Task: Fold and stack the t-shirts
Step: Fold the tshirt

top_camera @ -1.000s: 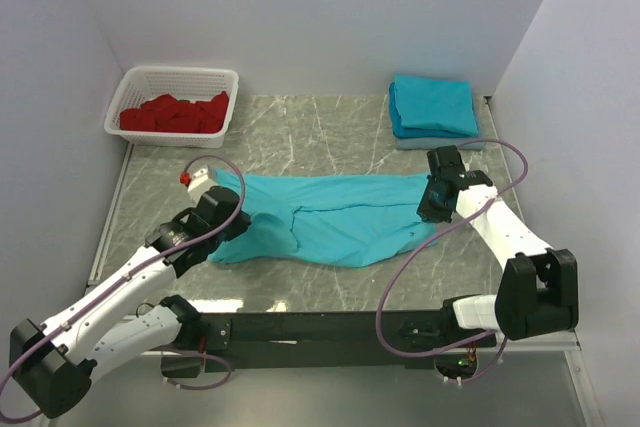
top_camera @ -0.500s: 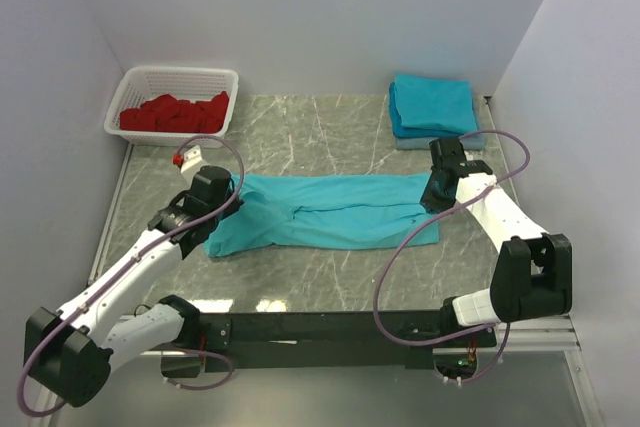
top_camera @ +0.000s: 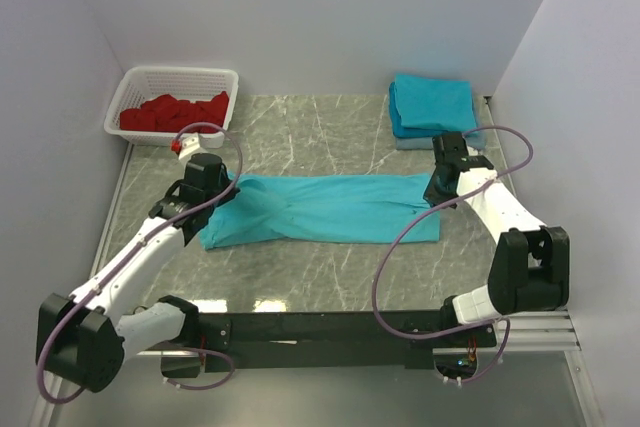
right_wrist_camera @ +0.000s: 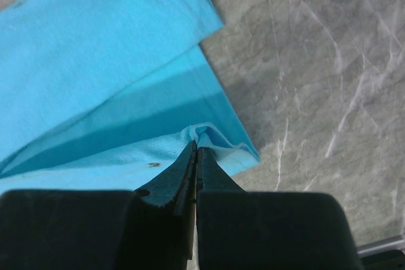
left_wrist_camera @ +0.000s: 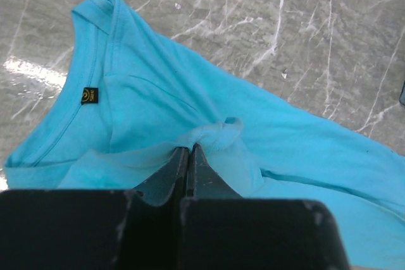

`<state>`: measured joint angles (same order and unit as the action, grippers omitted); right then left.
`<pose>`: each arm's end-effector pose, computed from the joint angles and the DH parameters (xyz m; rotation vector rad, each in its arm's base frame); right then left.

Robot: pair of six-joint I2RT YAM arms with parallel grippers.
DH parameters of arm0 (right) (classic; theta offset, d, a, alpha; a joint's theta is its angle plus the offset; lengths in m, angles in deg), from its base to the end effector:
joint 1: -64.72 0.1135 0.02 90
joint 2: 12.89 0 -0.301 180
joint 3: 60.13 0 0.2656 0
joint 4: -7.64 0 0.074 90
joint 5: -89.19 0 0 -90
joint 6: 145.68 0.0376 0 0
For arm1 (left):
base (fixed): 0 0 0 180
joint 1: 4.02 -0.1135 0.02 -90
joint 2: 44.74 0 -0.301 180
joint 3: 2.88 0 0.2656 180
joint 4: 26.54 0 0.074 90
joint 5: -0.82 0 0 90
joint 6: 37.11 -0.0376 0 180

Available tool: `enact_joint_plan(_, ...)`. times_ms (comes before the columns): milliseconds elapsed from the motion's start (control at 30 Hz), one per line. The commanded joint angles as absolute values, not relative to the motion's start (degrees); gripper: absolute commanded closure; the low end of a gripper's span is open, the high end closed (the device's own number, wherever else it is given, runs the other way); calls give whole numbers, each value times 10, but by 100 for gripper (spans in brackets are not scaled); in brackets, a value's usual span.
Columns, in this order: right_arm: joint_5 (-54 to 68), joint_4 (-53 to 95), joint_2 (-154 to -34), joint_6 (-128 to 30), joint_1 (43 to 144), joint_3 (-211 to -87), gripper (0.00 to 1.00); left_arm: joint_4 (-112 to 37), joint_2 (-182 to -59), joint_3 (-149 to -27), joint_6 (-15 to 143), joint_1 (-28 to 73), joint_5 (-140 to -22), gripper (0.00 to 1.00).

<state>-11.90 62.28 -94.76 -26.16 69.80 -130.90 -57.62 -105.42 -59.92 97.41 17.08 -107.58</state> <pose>0.2832 0.0179 0.2592 0.6220 2.6077 -0.0771 0.2168 -0.0709 0.2966 -0.6152 2.0692 -0.3175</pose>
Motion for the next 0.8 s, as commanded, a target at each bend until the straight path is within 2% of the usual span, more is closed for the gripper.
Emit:
enact_joint_plan(0, -130, 596, -968, -261, 689, -1342, 99, -517, -1081, -612, 950, 154, -1032, 100)
enact_joint_plan(233, -134, 564, -1017, -253, 684, -1357, 96, -427, -1182, -604, 919, 131, -1024, 100)
enact_joint_plan(333, -140, 559, -1039, -246, 682, -1372, 74, -433, -1252, -624, 935, 100, -1026, 99)
enact_joint_plan(367, -142, 559, -1046, -243, 682, -1377, 55, -441, -1267, -633, 952, 80, -1024, 94)
enact_joint_plan(400, -143, 559, -1046, -243, 681, -1383, 47, -448, -1285, -649, 958, 74, -1020, 82)
enact_joint_plan(467, -146, 557, -1040, -249, 683, -1391, 32, -451, -1286, -661, 960, 69, -1021, 71)
enact_joint_plan(500, -150, 557, -1036, -249, 683, -1393, 30, -451, -1279, -665, 957, 69, -1022, 53)
enact_joint_plan(567, -147, 550, -1022, -255, 685, -1394, 25, -460, -1271, -673, 957, 69, -1017, 29)
enact_joint_plan(700, -109, 527, -1008, -272, 700, -1378, 21, -470, -1252, -677, 960, 69, -986, 9)
enact_joint_plan(767, -99, 521, -1010, -285, 709, -1377, 21, -474, -1245, -670, 967, 69, -961, 7)
